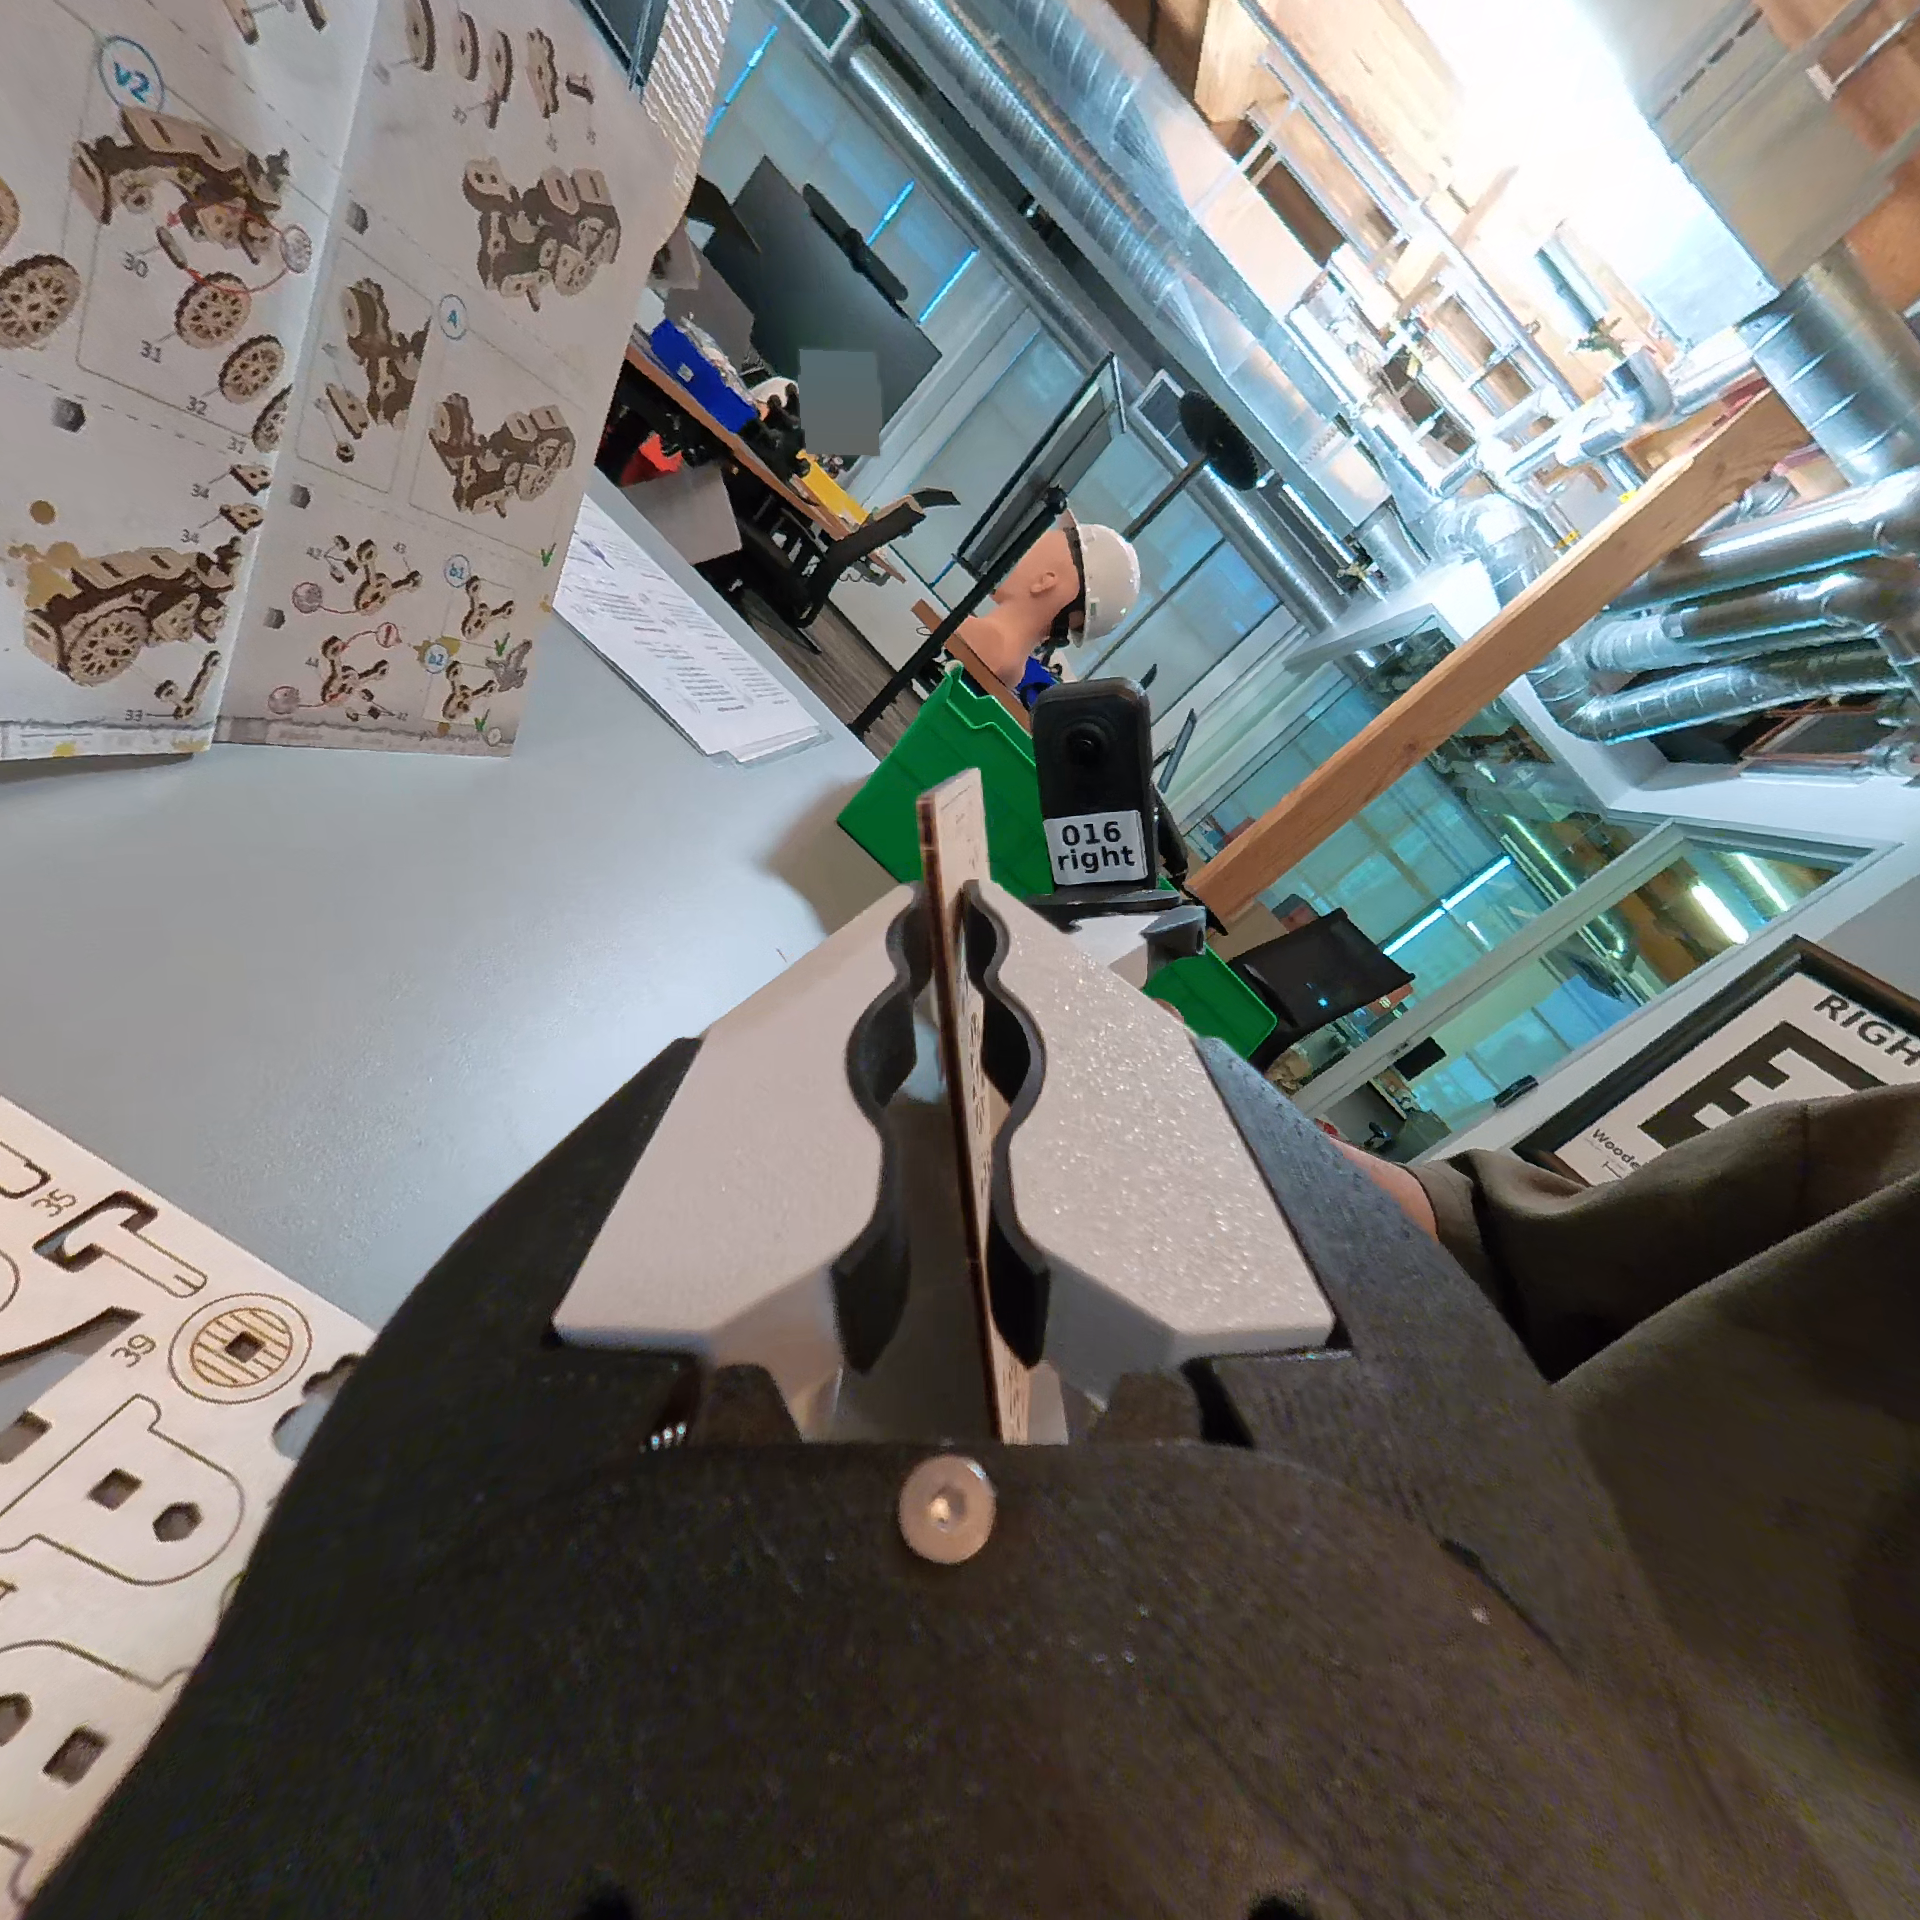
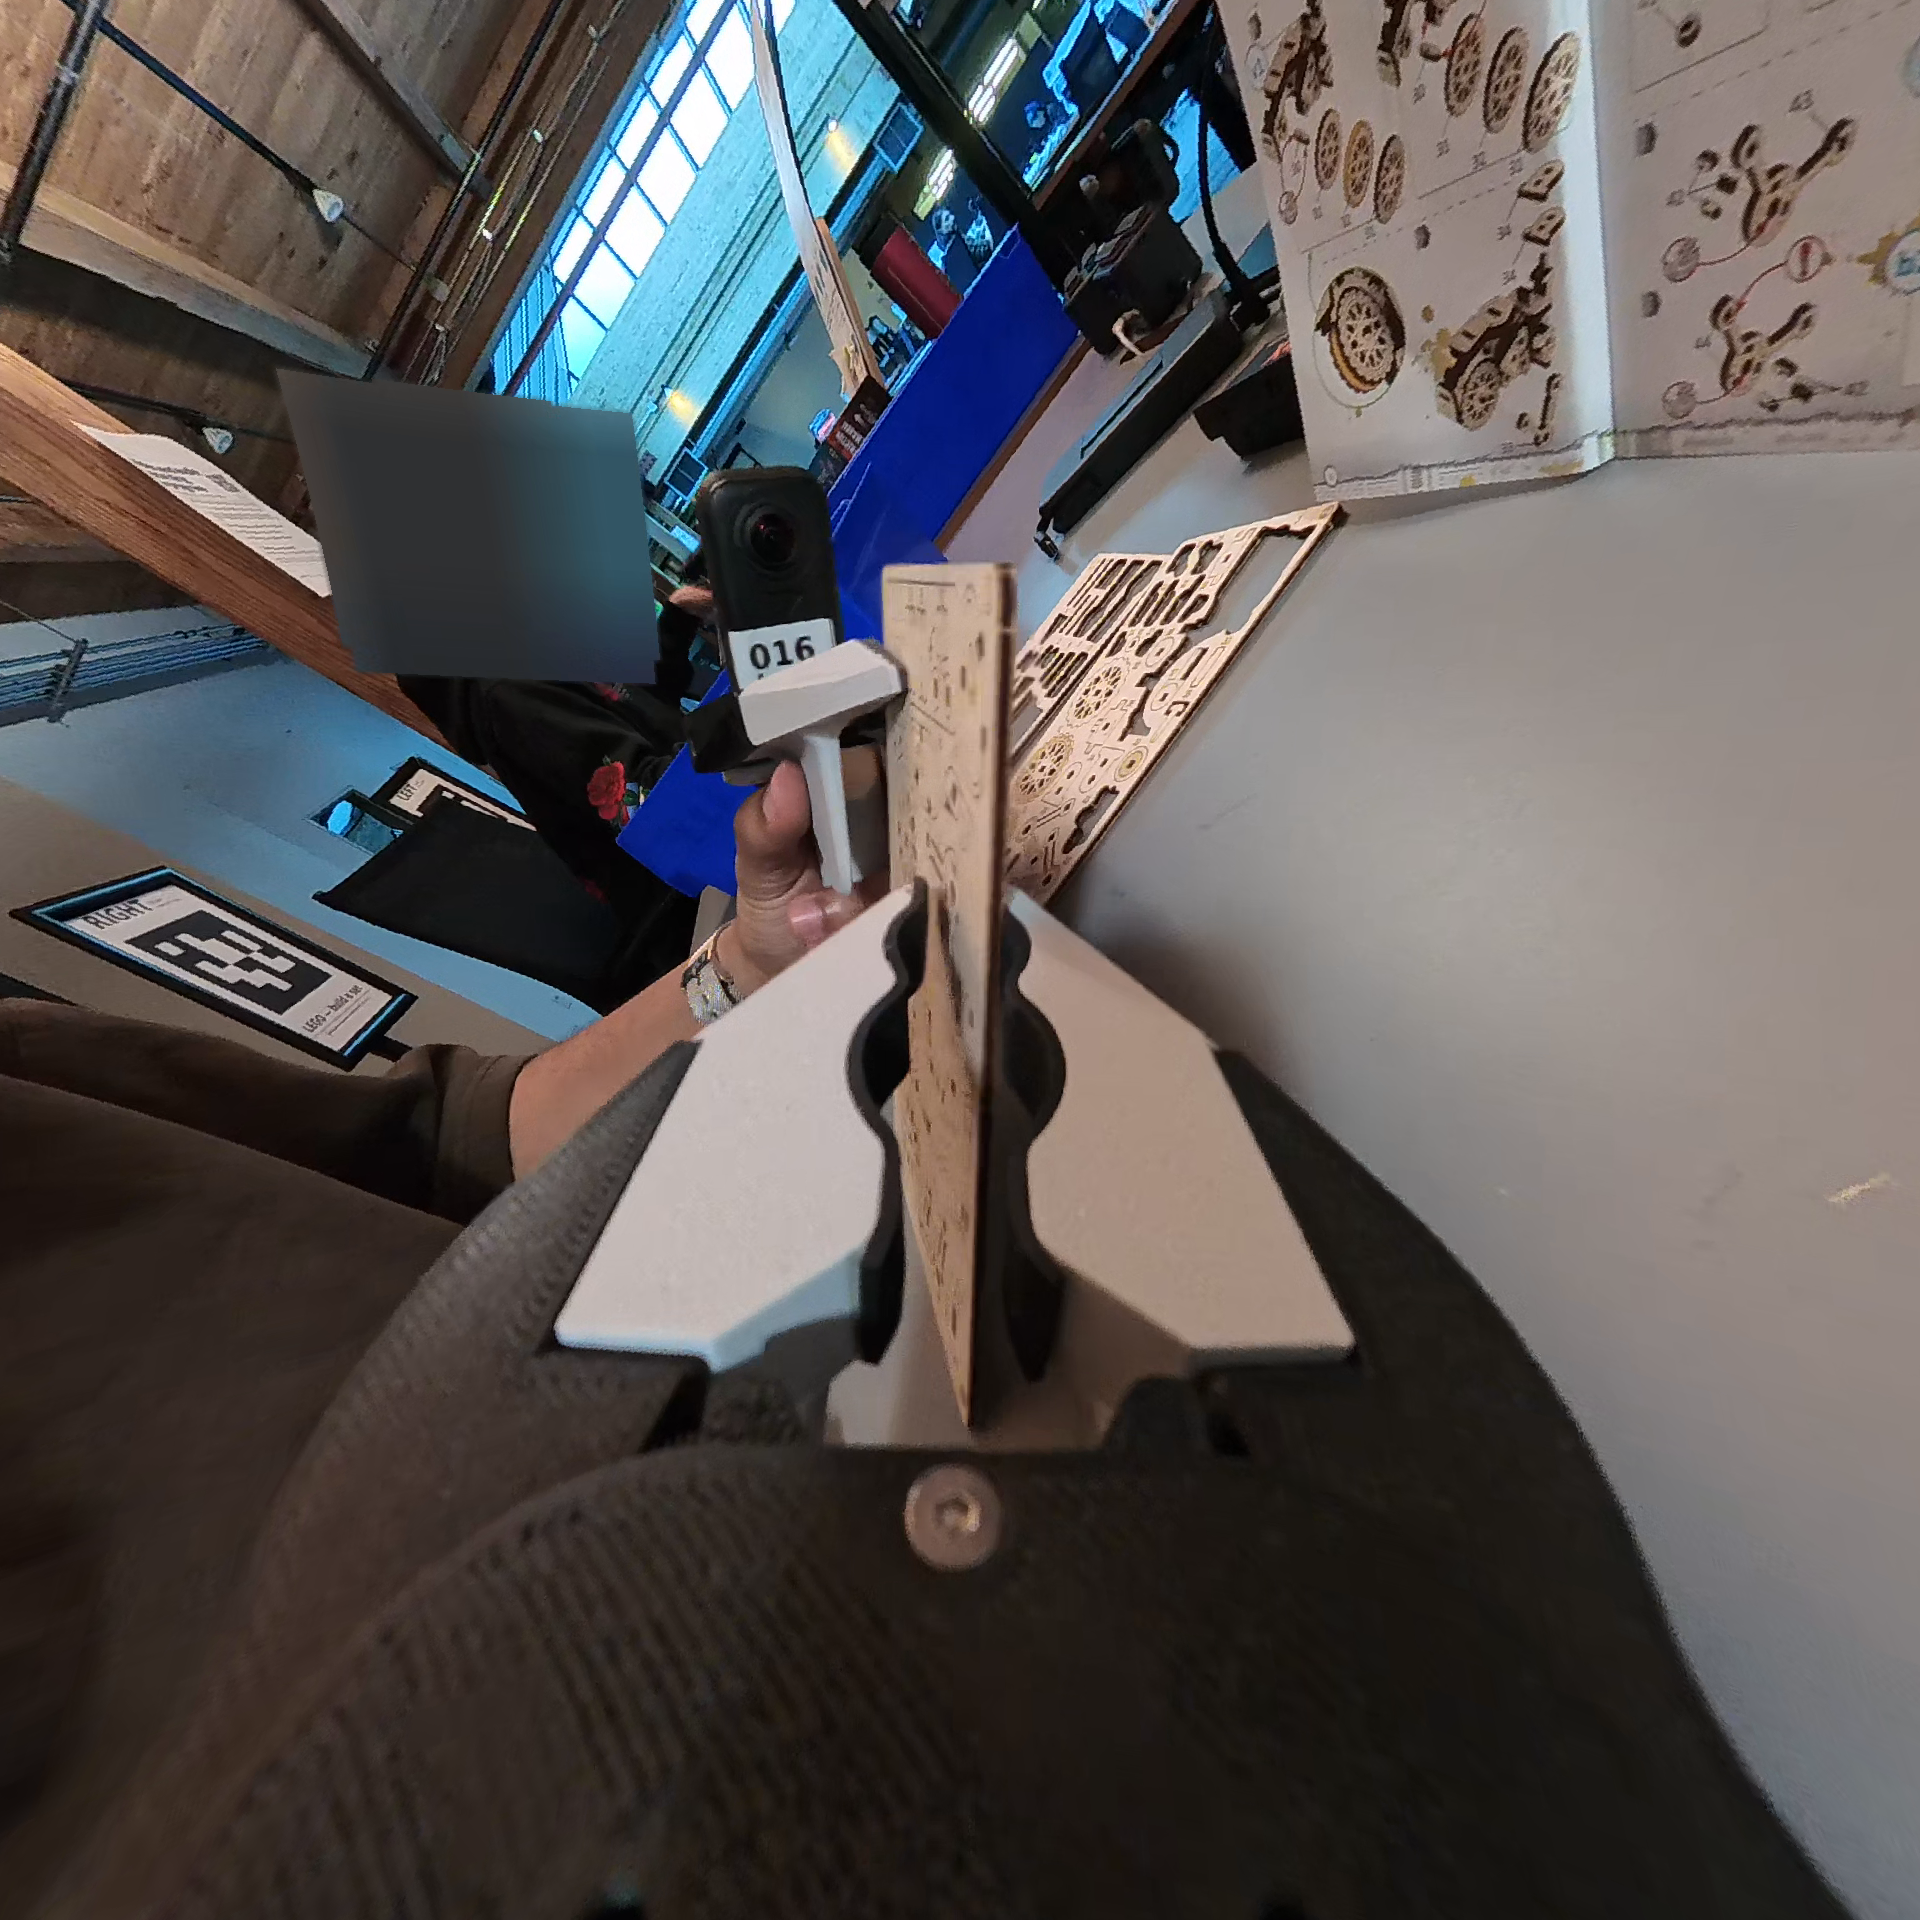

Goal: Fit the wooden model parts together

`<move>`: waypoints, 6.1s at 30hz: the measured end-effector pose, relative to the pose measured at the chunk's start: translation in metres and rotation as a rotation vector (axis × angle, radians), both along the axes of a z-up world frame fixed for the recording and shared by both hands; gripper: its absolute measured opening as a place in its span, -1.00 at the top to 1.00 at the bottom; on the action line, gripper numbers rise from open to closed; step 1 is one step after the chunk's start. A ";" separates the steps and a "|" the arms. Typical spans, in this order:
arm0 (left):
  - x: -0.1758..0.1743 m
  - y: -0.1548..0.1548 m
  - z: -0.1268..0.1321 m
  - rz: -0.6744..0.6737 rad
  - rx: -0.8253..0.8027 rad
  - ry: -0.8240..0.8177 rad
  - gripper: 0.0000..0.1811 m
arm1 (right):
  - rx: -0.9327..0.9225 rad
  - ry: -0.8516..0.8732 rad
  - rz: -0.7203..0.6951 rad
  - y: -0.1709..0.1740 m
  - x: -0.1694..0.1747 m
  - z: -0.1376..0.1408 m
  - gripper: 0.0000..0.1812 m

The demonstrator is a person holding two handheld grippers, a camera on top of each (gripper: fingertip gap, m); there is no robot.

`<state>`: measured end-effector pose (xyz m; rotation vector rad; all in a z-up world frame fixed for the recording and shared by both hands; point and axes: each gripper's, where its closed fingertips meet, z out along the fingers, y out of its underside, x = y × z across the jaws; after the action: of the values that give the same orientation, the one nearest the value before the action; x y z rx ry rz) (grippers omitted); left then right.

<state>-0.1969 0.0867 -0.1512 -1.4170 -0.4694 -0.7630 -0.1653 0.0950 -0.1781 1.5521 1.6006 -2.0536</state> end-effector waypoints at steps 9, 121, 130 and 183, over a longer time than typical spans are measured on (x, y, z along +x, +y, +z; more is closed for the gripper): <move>0.015 0.003 0.001 -0.087 0.007 0.001 1.00 | -0.031 0.074 -0.108 0.018 -0.008 0.013 0.74; 0.022 0.013 0.009 0.017 -0.050 0.155 0.78 | 0.123 0.139 -0.058 0.004 0.003 0.037 0.99; 0.021 0.013 0.009 0.015 -0.044 0.126 0.79 | 0.126 0.137 -0.057 0.004 0.003 0.037 0.99; 0.013 0.011 0.010 0.136 -0.153 0.177 0.80 | 0.193 0.137 -0.103 0.005 0.000 0.036 0.96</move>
<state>-0.1843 0.0977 -0.1415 -1.5624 -0.4881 -0.4956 -0.1653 0.1002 -0.1419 1.6175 1.8535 -2.1572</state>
